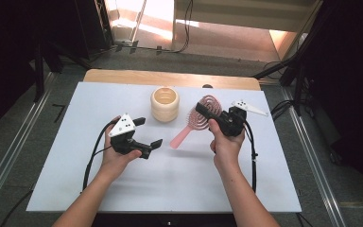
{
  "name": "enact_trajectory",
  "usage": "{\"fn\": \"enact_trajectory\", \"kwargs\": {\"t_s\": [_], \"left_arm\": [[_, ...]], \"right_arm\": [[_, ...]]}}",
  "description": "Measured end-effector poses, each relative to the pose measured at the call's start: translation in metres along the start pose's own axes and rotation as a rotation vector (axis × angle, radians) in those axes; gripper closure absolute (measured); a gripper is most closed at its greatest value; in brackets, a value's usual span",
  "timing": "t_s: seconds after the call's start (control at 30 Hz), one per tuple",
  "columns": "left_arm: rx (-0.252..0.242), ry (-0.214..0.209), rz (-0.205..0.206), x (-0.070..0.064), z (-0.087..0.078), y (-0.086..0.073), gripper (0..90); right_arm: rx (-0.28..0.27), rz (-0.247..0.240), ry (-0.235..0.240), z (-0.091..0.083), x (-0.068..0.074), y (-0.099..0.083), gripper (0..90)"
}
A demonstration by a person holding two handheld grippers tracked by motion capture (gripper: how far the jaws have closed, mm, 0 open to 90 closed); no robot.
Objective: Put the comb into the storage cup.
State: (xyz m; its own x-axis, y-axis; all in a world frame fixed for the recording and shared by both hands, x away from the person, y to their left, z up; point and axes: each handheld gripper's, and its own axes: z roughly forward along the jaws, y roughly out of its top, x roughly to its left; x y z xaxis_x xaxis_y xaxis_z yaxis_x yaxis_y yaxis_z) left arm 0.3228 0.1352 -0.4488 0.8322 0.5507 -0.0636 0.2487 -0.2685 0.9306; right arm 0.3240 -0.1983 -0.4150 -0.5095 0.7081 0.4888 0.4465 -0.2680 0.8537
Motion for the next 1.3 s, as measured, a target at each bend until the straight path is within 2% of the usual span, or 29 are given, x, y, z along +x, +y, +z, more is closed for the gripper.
{"fn": "enact_trajectory", "kwargs": {"t_s": [0.5, 0.73, 0.97, 1.13, 1.3], "left_arm": [[-0.023, 0.069, -0.037, 0.014, -0.032, -0.02, 0.0], [-0.038, 0.103, -0.051, 0.019, -0.049, -0.03, 0.0], [-0.045, 0.139, -0.069, 0.024, -0.063, -0.042, 0.0], [-0.066, 0.164, -0.095, 0.026, -0.075, -0.051, 0.0], [-0.067, 0.185, -0.096, 0.027, -0.084, -0.057, 0.0]], "right_arm": [[0.011, -0.084, -0.008, 0.002, 0.006, 0.005, 60.6], [0.014, -0.091, -0.002, 0.003, 0.005, 0.008, 60.6], [0.014, -0.125, 0.0, 0.003, 0.006, 0.01, 60.7], [0.015, -0.15, 0.001, 0.003, 0.008, 0.012, 60.7], [0.014, -0.156, 0.002, 0.002, 0.007, 0.013, 60.7]]}}
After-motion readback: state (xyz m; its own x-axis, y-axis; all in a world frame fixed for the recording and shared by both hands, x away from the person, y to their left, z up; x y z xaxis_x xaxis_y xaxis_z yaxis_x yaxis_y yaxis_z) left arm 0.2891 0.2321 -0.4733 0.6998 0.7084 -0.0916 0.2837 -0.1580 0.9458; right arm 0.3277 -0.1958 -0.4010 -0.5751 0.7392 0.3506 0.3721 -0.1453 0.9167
